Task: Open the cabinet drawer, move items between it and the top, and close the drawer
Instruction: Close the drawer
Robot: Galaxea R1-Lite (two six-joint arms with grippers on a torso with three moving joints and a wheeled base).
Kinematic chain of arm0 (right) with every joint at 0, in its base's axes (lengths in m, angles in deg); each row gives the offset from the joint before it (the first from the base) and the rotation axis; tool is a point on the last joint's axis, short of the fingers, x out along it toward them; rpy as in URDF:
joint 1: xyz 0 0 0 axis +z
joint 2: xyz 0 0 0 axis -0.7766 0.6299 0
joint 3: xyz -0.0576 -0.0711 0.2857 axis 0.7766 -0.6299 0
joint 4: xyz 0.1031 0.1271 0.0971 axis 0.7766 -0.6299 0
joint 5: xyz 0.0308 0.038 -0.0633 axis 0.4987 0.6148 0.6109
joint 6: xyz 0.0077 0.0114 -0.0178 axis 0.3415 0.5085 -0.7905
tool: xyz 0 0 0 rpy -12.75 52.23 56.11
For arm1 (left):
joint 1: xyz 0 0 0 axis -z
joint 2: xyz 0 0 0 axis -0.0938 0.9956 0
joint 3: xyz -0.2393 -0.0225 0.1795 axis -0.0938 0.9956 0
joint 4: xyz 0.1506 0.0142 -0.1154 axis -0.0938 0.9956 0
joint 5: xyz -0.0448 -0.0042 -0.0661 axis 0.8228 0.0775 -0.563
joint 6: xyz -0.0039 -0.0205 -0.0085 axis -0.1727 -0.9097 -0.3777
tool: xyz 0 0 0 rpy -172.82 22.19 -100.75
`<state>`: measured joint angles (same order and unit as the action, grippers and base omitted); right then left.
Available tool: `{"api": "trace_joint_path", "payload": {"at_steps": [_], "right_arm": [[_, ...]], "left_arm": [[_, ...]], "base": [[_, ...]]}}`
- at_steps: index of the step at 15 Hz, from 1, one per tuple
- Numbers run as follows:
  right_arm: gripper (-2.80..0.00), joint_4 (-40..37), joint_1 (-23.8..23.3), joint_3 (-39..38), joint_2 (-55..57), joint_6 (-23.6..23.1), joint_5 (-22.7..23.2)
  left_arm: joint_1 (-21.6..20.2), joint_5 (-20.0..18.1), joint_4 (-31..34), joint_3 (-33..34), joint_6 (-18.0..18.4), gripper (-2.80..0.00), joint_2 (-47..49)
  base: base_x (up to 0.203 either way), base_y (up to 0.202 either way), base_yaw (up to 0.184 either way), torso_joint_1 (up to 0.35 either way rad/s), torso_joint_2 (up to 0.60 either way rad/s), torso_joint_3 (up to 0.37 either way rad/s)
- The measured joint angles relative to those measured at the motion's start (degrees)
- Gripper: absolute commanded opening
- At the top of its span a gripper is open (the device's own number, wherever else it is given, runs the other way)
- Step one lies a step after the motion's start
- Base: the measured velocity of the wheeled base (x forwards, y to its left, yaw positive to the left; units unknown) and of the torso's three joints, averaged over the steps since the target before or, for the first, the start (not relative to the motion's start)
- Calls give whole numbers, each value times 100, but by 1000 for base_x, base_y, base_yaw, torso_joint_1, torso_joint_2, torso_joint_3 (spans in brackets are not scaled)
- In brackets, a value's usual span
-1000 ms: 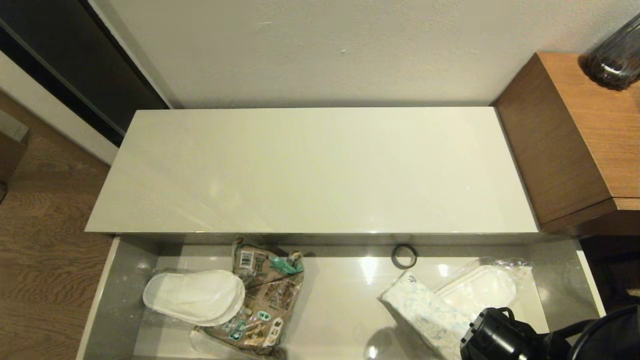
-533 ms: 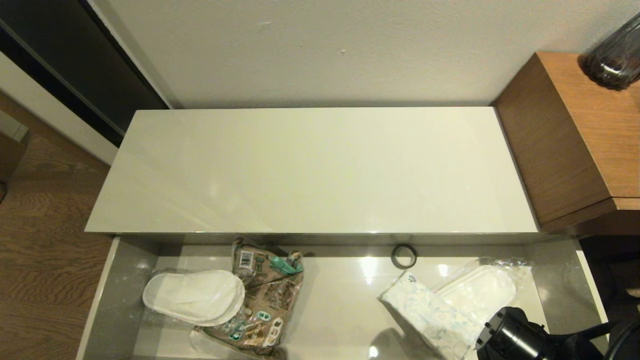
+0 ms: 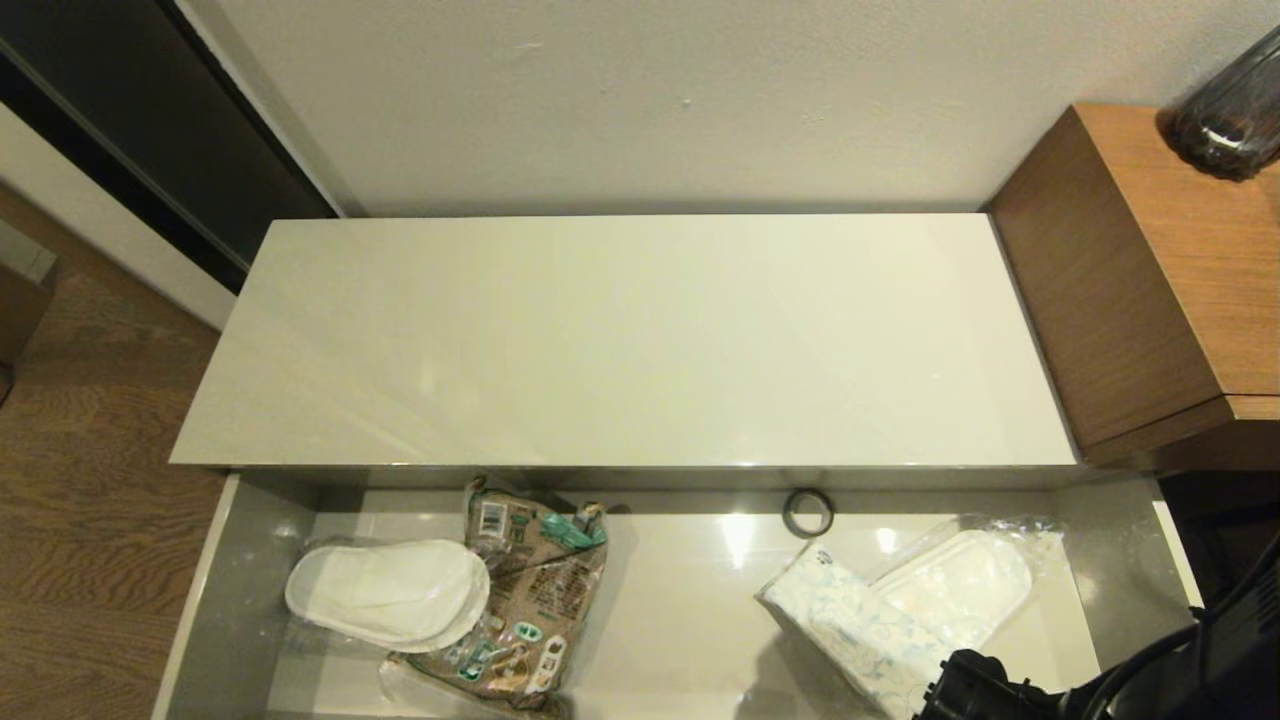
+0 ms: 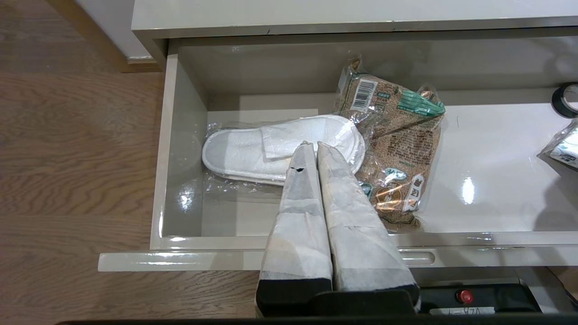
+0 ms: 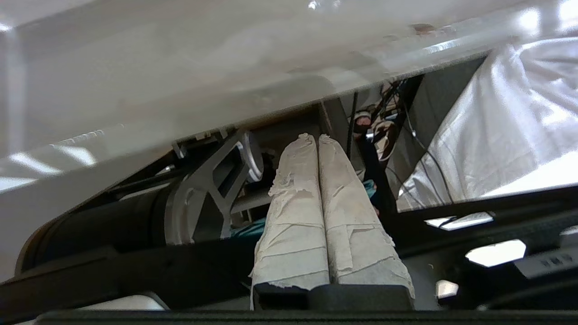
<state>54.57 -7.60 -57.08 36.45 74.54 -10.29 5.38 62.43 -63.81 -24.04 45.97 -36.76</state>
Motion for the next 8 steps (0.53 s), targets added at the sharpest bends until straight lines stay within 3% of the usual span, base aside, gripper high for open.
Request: {"api": "trace_joint_path", "payload": {"at_steps": [4,8], "right_arm": [[-280,416,-8,-4,123,63,-200],[-280,819,-169,110,101,266,-1029]], "left_arm": [[0,2,2,0,1,-280,0],[0,5,2,0,1,-280,0]], "base": [[0,0,0,0,0,0],[0,0,0,0,0,0]]}}
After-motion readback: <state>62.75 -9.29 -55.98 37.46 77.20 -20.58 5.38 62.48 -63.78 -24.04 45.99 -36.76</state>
